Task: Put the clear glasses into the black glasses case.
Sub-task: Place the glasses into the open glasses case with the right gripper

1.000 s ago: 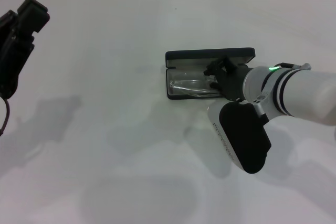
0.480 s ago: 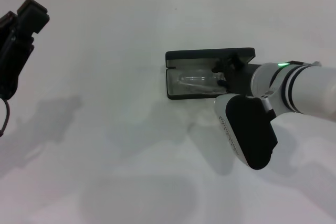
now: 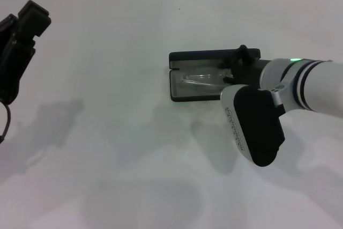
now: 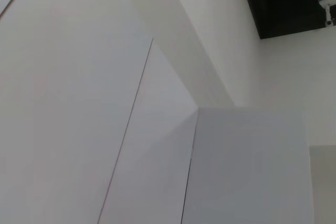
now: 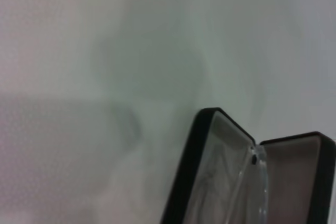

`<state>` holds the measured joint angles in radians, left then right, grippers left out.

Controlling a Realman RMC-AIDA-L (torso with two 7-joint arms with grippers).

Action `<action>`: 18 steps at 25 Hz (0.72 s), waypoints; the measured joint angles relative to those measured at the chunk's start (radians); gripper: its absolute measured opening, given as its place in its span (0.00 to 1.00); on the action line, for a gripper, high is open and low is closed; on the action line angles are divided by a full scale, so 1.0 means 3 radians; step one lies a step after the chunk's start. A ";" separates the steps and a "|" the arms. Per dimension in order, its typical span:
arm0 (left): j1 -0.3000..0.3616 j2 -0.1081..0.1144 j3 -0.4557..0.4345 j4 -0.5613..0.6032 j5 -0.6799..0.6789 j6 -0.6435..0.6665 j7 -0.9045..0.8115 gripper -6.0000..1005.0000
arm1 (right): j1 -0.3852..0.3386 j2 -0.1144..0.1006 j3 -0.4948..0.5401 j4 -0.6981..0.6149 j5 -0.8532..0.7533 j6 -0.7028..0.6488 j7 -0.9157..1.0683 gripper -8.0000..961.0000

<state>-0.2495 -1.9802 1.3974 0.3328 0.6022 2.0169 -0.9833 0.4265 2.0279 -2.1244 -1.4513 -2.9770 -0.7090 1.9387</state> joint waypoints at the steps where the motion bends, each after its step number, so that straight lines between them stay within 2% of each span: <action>1: 0.0000 0.0000 0.0000 0.0000 0.0008 0.0000 0.0000 0.10 | -0.0006 0.0000 0.0005 -0.0004 0.0006 0.0005 0.0002 0.27; 18: 0.0049 -0.0005 0.0000 0.0012 0.0018 0.0038 0.0000 0.10 | -0.0083 -0.0001 0.0016 -0.0110 0.0112 -0.0067 0.0021 0.27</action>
<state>-0.2347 -1.9819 1.3973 0.3364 0.6075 2.0284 -0.9833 0.4015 2.0277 -2.1196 -1.4844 -2.9435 -0.7289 1.9451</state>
